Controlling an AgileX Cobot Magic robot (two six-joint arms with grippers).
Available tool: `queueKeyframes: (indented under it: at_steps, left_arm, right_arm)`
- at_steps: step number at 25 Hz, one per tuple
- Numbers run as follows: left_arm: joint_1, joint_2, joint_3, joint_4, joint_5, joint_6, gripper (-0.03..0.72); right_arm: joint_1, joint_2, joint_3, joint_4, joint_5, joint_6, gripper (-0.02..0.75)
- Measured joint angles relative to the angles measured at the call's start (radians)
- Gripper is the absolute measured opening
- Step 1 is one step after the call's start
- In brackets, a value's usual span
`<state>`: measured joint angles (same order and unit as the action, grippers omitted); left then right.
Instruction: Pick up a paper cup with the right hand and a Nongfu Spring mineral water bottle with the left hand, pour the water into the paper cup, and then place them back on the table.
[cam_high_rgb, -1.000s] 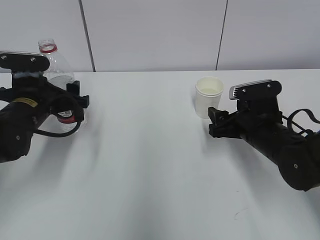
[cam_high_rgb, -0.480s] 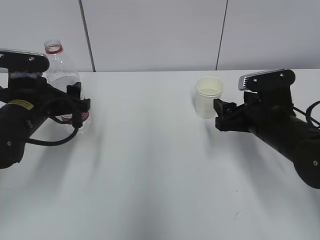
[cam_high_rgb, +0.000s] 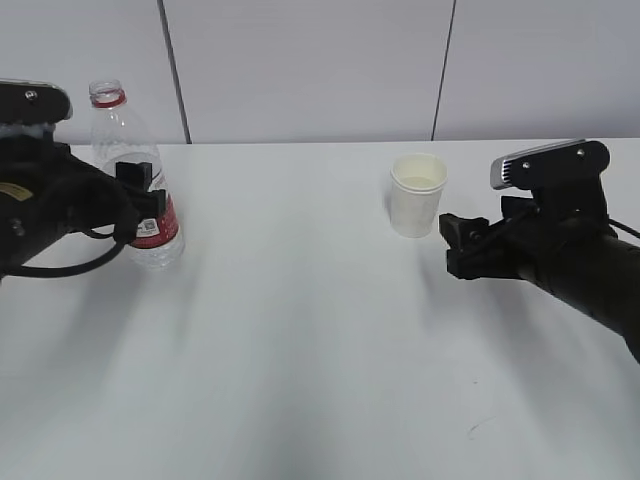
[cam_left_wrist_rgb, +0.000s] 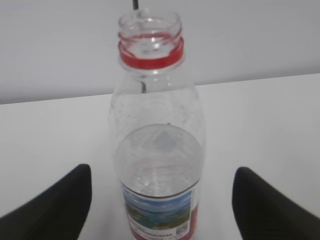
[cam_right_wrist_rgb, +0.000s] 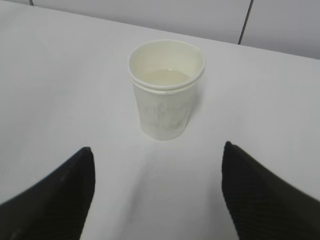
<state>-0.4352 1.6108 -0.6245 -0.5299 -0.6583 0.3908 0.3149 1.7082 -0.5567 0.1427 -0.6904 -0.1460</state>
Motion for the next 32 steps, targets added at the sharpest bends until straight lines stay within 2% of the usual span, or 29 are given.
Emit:
queueKeyframes:
  at_steps: [7, 13, 19, 22, 26, 32]
  left_arm:
    - [0.000, -0.101, 0.000, -0.070, 0.243, 0.115, 0.533]
    - [0.006, -0.171, 0.000, -0.115, 0.448, 0.208, 0.533]
    - [0.087, -0.200, -0.004, -0.112, 0.705, 0.212, 0.533]
    - [0.139, -0.200, -0.047, -0.092, 0.892, 0.212, 0.533]
    - [0.193, -0.200, -0.147, 0.014, 1.141, 0.155, 0.533]
    - [0.202, -0.200, -0.310, 0.387, 1.499, -0.170, 0.533]
  right_arm:
    - [0.000, -0.093, 0.000, 0.000, 0.230, -0.004, 0.589]
    - [0.000, -0.214, -0.026, 0.000, 0.541, -0.005, 0.589]
    - [0.000, -0.311, -0.118, 0.000, 0.879, -0.005, 0.589]
    - [0.000, -0.327, -0.177, 0.000, 1.066, -0.005, 0.589]
    - [0.000, -0.328, -0.274, 0.000, 1.316, -0.003, 0.589]
    - [0.000, -0.328, -0.397, 0.000, 1.547, 0.008, 0.589]
